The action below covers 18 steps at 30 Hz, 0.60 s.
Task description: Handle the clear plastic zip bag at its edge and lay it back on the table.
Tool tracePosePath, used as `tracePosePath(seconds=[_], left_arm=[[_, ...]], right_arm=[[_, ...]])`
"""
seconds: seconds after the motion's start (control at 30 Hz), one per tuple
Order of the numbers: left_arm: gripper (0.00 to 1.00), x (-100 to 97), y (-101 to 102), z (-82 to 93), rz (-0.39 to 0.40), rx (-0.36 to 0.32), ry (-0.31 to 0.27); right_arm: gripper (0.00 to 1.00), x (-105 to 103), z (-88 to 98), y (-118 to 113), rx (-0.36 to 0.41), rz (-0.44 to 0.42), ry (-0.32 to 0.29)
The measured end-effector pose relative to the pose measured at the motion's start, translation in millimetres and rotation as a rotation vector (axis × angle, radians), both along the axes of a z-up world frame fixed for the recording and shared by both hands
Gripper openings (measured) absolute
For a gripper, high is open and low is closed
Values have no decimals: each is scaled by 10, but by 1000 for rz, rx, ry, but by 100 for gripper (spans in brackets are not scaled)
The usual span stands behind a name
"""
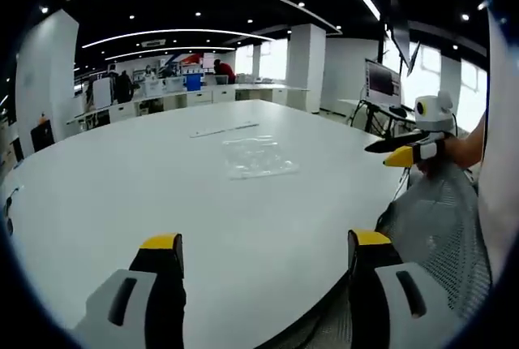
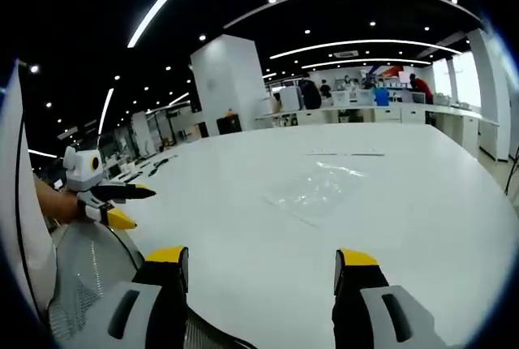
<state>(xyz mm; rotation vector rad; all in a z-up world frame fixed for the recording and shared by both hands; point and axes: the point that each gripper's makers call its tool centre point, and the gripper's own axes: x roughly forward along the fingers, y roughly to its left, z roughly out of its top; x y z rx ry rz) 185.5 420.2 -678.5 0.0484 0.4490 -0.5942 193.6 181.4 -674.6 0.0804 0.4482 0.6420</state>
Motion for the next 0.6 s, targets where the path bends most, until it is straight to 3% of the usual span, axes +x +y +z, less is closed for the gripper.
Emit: tracePosePath(seconds=[0.6], left_arm=[[81,-6,-14,15,-1,5,-1]], right_arm=[[71,-5,-21,-1,-14,4,6]])
